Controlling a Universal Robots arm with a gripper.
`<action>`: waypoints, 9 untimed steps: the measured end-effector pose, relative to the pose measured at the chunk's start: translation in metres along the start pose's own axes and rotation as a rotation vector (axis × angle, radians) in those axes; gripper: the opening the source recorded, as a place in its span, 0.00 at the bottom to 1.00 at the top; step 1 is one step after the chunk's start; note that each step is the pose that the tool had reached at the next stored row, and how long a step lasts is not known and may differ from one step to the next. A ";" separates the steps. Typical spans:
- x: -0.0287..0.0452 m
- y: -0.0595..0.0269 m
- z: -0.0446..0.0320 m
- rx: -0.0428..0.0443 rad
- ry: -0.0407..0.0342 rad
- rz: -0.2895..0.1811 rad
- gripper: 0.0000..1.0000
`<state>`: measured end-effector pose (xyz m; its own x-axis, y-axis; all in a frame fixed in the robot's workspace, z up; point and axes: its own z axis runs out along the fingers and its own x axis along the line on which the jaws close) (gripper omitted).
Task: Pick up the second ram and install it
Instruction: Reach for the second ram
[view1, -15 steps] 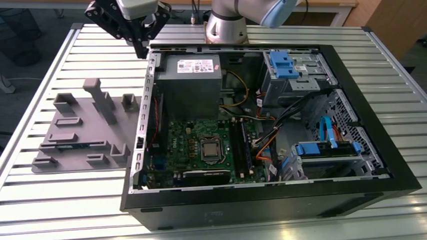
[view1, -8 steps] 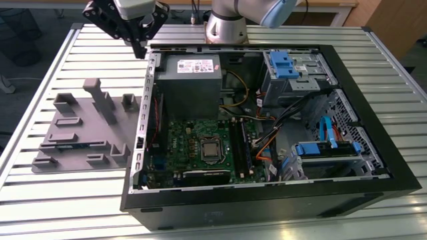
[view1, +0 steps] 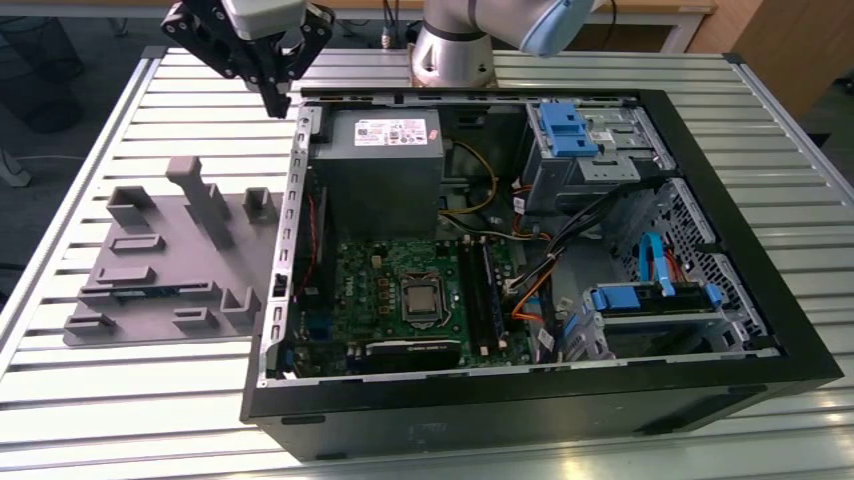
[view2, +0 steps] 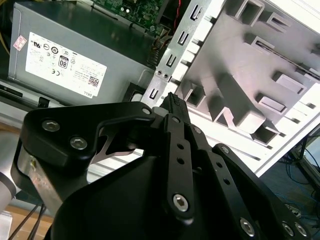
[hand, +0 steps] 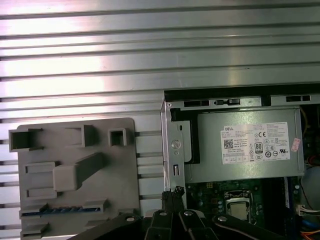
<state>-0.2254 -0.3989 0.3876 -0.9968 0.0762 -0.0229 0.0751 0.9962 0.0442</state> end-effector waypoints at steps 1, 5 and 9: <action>0.0003 0.0000 0.0000 0.0000 0.0000 0.000 0.11; 0.0013 -0.0001 0.0000 0.0000 0.0000 0.000 0.11; 0.0022 -0.0002 0.0001 0.0000 0.0000 0.000 0.11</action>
<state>-0.2275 -0.3989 0.3874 -0.9968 0.0762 -0.0229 0.0752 0.9962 0.0442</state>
